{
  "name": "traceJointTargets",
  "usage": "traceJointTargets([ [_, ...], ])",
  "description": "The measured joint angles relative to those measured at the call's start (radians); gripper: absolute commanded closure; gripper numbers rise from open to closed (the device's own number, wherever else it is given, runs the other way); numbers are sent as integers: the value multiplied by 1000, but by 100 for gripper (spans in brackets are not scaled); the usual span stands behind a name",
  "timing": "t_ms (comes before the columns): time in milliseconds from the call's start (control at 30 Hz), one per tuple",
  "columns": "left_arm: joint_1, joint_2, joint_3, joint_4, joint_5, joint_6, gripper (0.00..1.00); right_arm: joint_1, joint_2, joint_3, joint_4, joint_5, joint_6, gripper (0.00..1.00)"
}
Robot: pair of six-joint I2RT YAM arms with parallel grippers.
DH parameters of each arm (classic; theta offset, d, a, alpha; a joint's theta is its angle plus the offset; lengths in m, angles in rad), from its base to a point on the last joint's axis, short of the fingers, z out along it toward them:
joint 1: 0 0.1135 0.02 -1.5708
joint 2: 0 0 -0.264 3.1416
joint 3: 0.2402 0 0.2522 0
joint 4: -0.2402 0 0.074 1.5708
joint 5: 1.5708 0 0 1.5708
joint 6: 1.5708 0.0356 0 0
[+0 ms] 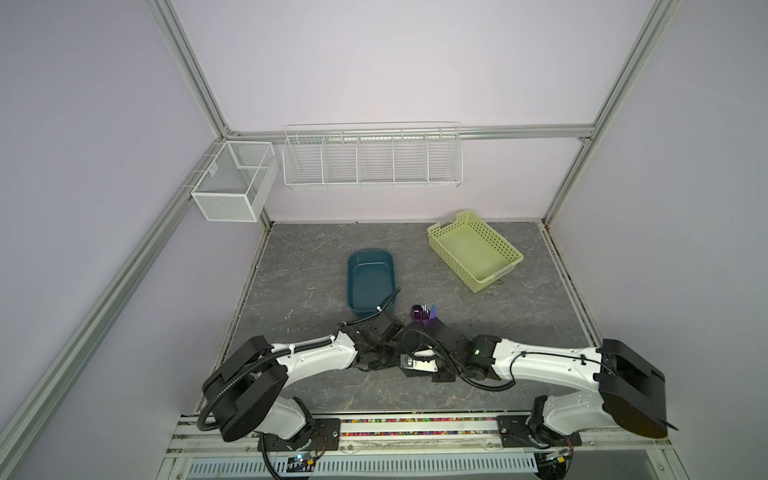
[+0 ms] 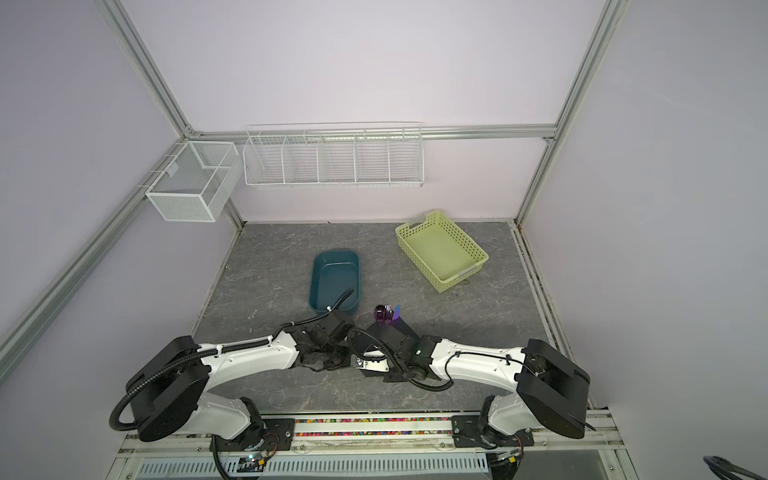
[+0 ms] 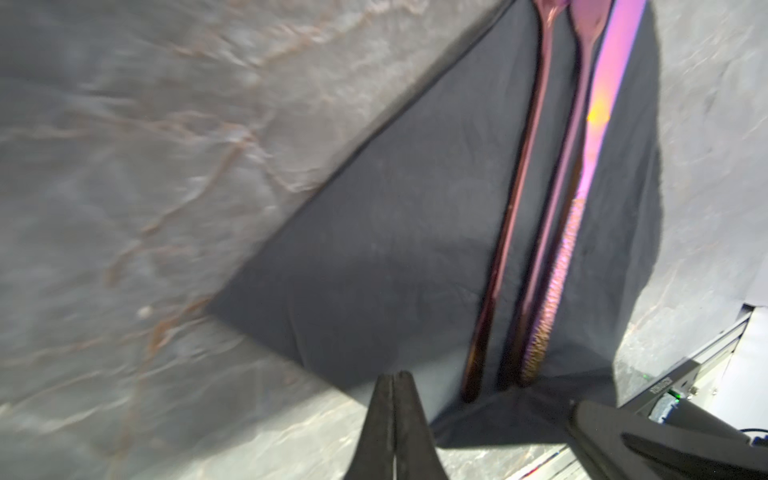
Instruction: Place the utensils on the paper napkin and roll it up
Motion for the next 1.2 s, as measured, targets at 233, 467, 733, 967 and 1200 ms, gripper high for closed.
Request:
traceJointTargets([
  [233,0,-34,-80,29,13,-34,100,-32,46,4,20,-11,-3,93],
  [467,0,-53,-111,66,25,-59,100,-47,59,4,23,-11,-3,93],
  [733,0,-101,-209,206,66,-135,100,-58,76,4,32,-16,-3,93],
  [967,0,-131,-293,341,103,-216,100,-62,111,16,32,-18,-7,93],
  [1200,0,-144,-341,425,138,-274,100,-62,133,27,33,-18,-12,93],
])
